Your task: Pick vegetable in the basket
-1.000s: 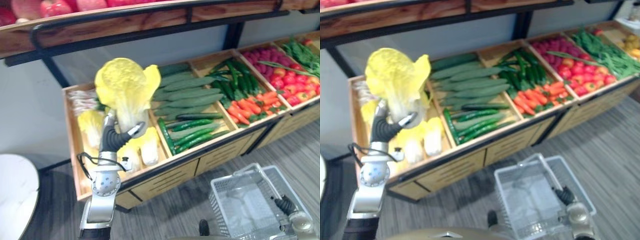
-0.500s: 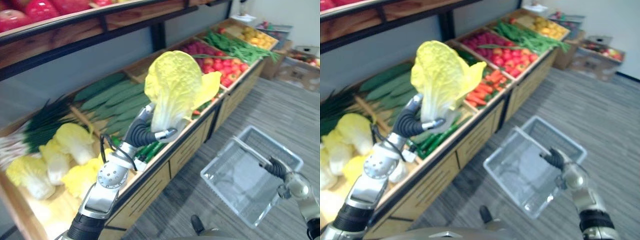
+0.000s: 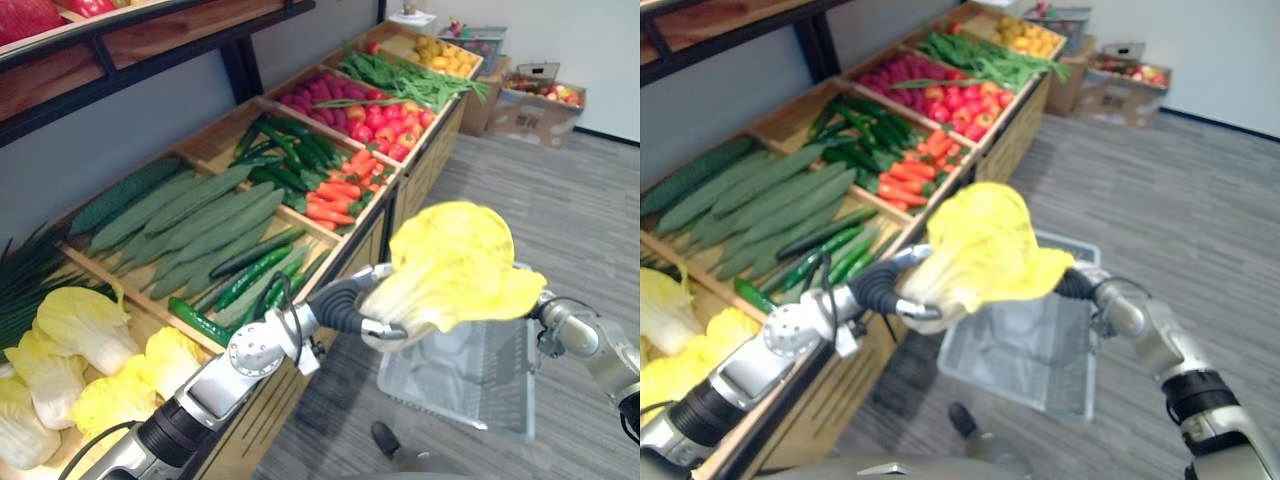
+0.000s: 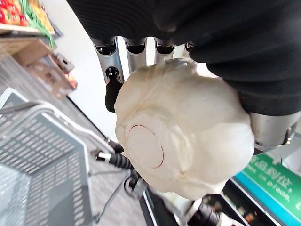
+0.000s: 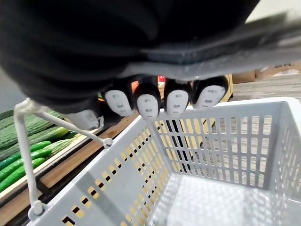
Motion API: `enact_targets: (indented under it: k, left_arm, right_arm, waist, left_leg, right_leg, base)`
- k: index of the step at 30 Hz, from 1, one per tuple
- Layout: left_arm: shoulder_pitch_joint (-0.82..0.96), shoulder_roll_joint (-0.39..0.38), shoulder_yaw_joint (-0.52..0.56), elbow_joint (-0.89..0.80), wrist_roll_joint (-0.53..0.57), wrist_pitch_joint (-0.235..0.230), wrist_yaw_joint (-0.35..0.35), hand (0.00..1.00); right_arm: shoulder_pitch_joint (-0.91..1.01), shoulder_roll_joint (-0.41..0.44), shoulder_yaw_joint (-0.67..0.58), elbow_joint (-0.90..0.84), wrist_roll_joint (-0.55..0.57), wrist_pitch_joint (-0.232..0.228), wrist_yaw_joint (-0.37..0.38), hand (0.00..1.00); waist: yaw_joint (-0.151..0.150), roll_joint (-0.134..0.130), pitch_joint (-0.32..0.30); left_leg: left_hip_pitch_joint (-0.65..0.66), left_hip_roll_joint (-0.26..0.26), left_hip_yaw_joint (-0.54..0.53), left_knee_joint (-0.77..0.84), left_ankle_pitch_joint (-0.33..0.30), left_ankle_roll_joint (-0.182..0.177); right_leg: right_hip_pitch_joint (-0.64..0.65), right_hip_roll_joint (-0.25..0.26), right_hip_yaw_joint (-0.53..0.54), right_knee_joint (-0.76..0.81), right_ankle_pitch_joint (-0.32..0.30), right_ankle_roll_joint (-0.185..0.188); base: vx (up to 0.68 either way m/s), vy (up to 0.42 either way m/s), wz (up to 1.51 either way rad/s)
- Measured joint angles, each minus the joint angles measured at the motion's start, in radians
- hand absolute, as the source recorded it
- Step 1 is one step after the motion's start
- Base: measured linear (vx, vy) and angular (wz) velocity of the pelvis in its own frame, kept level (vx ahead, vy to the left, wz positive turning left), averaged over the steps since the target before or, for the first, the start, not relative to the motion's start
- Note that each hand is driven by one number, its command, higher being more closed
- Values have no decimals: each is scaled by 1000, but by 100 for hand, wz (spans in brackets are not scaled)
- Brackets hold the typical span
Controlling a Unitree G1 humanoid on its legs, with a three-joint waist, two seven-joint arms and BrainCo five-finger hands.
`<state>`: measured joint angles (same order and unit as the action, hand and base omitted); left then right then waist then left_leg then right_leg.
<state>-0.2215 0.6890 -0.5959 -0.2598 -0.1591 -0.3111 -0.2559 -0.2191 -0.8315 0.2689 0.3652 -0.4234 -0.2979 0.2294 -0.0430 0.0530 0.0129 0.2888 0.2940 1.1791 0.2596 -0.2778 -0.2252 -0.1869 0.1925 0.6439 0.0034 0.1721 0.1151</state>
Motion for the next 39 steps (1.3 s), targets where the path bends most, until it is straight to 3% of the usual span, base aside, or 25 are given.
enact_targets:
  k: [5, 11, 23, 31, 39]
  left_arm:
    - [-22, 56, -115, 1, -67, -6, -78, 100]
    - [-27, 70, -219, 4, -73, -7, -121, 100]
    - [-70, 33, -333, 99, -15, -12, -110, 100]
    - [-132, -103, -343, 297, 148, -13, -89, 100]
    - [-144, -262, -252, 459, 257, -6, -10, 100]
  right_arm:
    - [-52, -36, 24, 3, 2, -1, 4, 100]
    - [-73, -36, 24, -1, 12, -15, 4, 100]
    - [-76, -35, 31, -70, 44, -16, 16, 100]
    - [-115, -32, 105, -176, 89, -42, 54, 100]
    - [-114, -11, 137, -239, 111, -42, 106, 100]
  waist:
    - [-12, -1, 7]
    - [-34, -1, 9]
    - [-46, -2, 9]
    - [-64, -4, 10]
    - [-66, -11, 15]
  left_leg:
    - [0, 6, 16, 24, -14, 0]
    - [-2, 9, 16, 27, -15, -1]
    - [5, 9, 22, 28, -15, -1]
    - [13, 8, 41, 27, -17, -4]
    - [13, 8, 39, 24, -17, -4]
  right_leg:
    - [-3, 3, 13, -1, 3, 4]
    - [-5, 4, 12, -1, 3, 5]
    - [-5, 7, 21, 0, 4, 6]
    - [-1, 16, 34, 1, 5, 7]
    - [0, 14, 29, 2, 5, 7]
  base:
    - [-31, -20, -9]
    - [0, 0, 0]
    - [1, -1, 0]
    - [-3, -8, -6]
    - [0, 0, 0]
